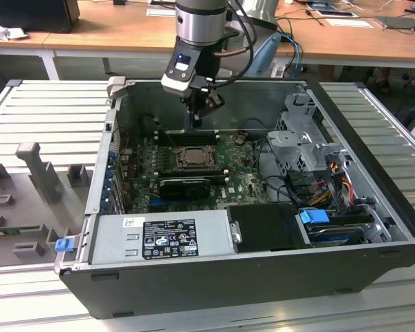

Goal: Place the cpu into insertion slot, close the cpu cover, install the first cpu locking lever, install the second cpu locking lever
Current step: 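Install the first cpu locking lever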

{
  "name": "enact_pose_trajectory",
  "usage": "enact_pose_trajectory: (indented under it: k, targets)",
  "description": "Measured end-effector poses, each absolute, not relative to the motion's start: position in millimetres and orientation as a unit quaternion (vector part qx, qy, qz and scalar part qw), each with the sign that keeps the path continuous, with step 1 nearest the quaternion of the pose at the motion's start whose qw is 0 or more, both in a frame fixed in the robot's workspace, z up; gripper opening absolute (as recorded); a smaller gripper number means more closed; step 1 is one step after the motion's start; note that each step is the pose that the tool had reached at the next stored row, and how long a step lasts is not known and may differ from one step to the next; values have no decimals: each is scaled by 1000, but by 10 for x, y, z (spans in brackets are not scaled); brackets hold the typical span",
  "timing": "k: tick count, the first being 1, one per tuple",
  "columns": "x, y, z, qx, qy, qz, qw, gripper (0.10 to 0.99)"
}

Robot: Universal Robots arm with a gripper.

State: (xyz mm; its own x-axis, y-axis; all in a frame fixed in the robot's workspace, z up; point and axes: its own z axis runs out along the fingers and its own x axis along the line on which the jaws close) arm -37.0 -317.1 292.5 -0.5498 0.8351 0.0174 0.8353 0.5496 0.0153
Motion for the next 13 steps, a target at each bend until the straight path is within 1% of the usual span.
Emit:
enact_pose_trajectory:
  k: [13]
  targets:
    - [-370, -3171, 2925, -389, -921, -10, 5, 106]
